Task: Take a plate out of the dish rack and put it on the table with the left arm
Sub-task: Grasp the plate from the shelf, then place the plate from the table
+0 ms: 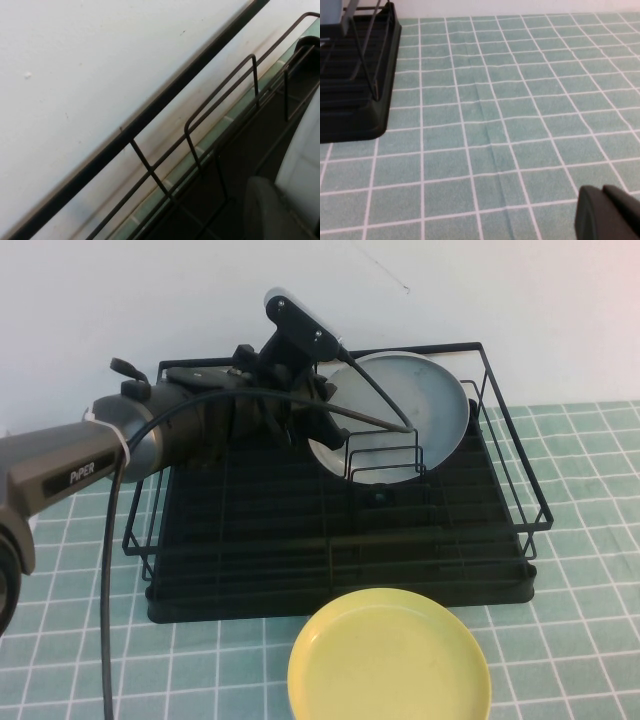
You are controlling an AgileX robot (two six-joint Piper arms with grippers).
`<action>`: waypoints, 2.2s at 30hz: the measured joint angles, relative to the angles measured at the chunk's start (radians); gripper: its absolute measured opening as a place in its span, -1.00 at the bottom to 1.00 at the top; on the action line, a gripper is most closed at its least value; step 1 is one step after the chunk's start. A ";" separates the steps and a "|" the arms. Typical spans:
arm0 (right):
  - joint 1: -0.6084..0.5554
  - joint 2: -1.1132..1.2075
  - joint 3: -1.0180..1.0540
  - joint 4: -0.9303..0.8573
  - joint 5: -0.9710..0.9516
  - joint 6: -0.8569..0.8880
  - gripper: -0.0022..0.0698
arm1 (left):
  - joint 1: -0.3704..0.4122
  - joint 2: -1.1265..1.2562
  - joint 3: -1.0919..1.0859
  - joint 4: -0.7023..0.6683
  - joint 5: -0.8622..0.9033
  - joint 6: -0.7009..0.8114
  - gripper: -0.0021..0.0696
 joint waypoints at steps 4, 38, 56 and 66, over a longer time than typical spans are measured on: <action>0.000 0.000 0.000 0.000 0.000 0.000 -0.95 | 0.000 -0.003 0.000 0.000 -0.002 0.000 -0.86; 0.000 0.000 0.000 0.000 0.000 0.000 -0.95 | 0.002 -0.625 0.121 0.799 0.415 -1.199 -0.88; 0.000 0.000 0.000 0.000 0.000 0.000 -0.95 | 0.002 -0.572 0.321 1.002 0.851 -1.706 -0.89; 0.000 0.000 0.000 0.000 0.000 0.000 -0.95 | 0.002 -0.572 0.624 0.840 0.581 -1.703 -0.89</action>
